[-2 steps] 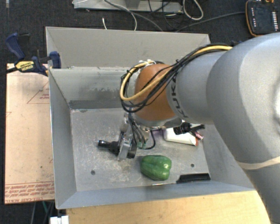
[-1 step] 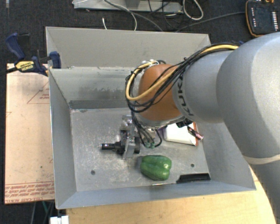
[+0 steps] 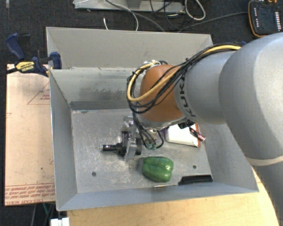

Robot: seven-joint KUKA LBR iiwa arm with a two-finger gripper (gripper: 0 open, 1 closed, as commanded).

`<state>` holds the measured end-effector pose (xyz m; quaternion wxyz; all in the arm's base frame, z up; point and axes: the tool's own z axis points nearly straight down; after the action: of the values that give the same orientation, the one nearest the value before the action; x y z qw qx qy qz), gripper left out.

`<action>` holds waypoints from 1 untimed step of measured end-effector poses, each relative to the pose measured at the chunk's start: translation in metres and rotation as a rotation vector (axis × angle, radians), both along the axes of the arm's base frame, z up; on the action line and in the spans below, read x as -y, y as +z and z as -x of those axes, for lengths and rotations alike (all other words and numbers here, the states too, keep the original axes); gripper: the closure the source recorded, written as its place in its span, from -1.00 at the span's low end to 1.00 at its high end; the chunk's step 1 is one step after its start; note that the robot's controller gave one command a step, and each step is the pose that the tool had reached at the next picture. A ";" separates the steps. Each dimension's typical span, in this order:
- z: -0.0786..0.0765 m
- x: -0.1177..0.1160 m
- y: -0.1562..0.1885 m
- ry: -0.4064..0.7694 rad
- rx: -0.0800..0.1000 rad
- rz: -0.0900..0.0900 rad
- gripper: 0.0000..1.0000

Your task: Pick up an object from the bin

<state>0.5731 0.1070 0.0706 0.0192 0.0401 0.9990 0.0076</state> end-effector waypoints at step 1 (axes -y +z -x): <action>0.004 0.001 0.023 0.000 -0.013 0.003 1.00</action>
Offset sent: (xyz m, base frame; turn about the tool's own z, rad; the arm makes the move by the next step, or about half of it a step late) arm -0.0023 -0.0005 0.0145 -0.0002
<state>0.5690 0.1058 0.0939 0.0127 0.0401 0.9991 0.0057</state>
